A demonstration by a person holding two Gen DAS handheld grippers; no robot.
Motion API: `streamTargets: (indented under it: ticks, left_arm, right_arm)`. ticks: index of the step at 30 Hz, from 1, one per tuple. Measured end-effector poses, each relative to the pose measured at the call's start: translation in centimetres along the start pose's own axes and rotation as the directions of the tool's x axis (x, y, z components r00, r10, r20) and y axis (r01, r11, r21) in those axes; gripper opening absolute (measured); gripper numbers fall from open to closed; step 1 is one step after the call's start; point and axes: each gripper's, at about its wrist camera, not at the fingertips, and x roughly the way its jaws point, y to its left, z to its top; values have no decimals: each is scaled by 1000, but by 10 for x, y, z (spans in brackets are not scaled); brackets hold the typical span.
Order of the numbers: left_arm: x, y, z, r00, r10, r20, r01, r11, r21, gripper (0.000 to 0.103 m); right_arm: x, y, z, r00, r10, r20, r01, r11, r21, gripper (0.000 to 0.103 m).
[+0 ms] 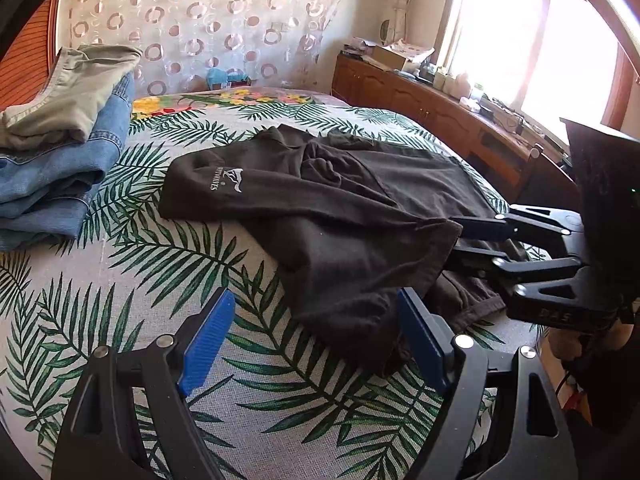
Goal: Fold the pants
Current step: 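Lift the hem with the left tool and fold it over toward the waistband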
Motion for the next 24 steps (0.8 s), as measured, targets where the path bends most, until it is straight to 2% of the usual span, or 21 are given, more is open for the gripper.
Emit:
streamTargets:
  ticks: [1,3,5,6,10,14,24]
  left_arm:
    - [0,0,0,1000,0,2,0,1000,0,83]
    - [-2,1,0,1000,3,8,-3,1000,-3,83]
    - [-4,2,0,1000,3,12,-3,1000,-5,83]
    - [-4,2,0,1000,2,14,-2,1000,-6,83]
    - [-4,1,1,1000,-3,17,3,1000,-5,83]
    - [-4,-2,1,1000,-6,19,6,1000,4,83]
    - [-7,-14,8,999,-40,31,39,999,24,83]
  right_arm:
    - [2,0,1,1000,0,1,0,1000,3,38]
    - [5,1,3,1000,12,10,-12,1000,18,21]
    - [3,-1,3,999,30,31,-31,999,32,9]
    - [0,-2,3,998,34,48,-36,999,38,7]
    - [-24,-6,-1,987,38,153,-48,997,61,3]
    - [-44,-12,-6,976,27,218,-47,995,85,2]
    - [-86,-21,-30,960,-17,279,-22,990,136,2]
